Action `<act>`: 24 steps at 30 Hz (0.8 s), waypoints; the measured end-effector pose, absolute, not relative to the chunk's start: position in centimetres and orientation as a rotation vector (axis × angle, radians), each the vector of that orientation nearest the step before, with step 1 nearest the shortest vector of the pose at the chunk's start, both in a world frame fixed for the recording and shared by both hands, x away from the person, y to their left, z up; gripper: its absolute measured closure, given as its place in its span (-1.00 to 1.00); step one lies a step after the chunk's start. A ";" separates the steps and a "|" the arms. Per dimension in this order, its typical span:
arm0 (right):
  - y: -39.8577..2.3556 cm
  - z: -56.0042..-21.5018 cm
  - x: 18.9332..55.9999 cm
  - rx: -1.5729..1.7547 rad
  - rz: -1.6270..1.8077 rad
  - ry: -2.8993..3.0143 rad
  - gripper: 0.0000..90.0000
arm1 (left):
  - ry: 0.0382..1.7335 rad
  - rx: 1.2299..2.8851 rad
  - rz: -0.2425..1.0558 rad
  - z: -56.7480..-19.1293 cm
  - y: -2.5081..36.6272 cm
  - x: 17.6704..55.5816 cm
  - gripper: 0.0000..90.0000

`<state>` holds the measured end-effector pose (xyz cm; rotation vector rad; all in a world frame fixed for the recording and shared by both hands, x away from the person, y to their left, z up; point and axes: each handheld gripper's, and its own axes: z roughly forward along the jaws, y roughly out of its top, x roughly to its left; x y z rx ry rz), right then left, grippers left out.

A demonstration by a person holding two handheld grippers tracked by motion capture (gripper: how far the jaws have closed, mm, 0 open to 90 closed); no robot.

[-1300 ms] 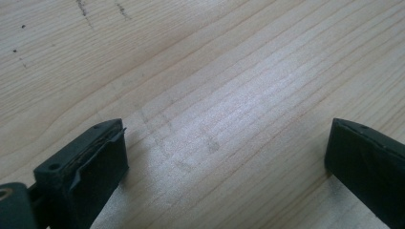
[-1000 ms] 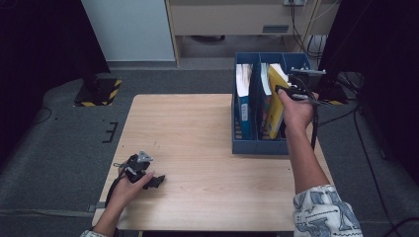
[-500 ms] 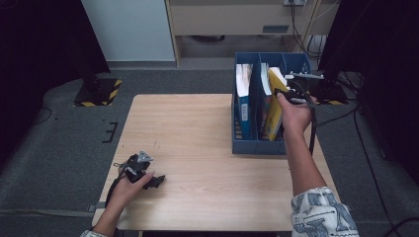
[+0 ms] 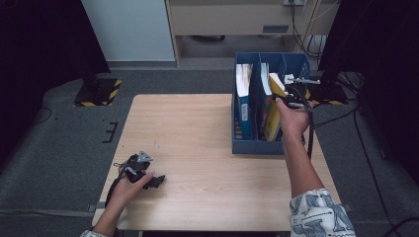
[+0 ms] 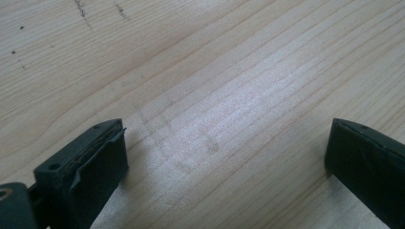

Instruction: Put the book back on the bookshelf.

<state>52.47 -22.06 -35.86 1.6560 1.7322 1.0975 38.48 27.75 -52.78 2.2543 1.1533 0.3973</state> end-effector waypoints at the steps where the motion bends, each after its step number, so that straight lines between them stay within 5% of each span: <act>1: -22.0 -36.0 52.5 1.659 1.098 1.732 0.65 | 1.153 2.254 0.397 -52.8 27.7 38.5 -1.00; 24: -22.0 -37.0 52.3 1.666 1.067 1.762 0.64 | 1.152 2.254 0.397 -52.8 27.7 38.5 -1.00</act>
